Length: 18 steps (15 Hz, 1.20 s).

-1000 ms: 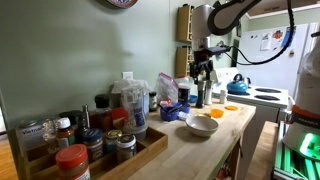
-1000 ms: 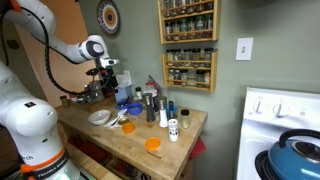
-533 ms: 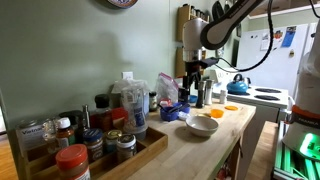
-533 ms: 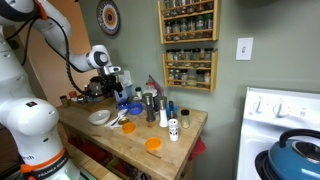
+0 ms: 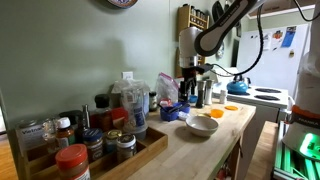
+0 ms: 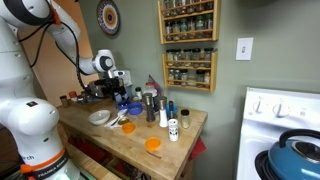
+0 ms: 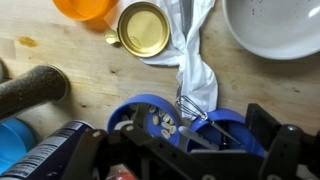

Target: Pick up the black marker and put it in the white bowl

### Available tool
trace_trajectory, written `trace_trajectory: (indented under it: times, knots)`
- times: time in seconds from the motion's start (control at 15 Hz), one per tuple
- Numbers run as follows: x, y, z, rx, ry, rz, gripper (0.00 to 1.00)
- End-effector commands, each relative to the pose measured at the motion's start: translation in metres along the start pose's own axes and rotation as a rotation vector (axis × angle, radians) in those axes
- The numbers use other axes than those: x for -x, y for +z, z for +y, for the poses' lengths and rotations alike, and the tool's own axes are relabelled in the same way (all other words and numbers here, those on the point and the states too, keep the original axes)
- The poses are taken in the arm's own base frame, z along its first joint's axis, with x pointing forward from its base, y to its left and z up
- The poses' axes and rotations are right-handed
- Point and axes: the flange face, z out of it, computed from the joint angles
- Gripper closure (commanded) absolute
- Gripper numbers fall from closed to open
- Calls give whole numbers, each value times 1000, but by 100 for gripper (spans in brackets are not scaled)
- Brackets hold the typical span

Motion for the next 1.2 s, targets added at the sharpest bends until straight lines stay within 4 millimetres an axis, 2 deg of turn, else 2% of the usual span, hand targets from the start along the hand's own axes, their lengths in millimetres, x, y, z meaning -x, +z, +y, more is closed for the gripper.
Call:
trace_trajectory:
  times: [0.0, 0.07, 0.2, 0.53, 0.73, 0.8, 0.87, 0.93, 1.0, 1.07, 1.13]
  knots:
    - [-22, 21, -9, -60, -81, 8, 0]
    - [-27, 23, -10, -59, -98, 7, 1]
    - [-37, 21, -10, -45, -133, 19, 9]
    - [-60, 30, 0, -42, -167, 11, 50]
    - [-66, 42, 6, -47, -179, -18, 50]
    - [-67, 45, 9, -47, -179, -22, 43]
    - [-69, 48, 11, -52, -183, -28, 43]
    - [-70, 50, 12, -57, -190, -38, 37]
    - [-70, 52, 12, -61, -196, -46, 42]
    - [-72, 55, 12, -67, -203, -51, 56]
    - [-72, 57, 12, -75, -213, -58, 62]
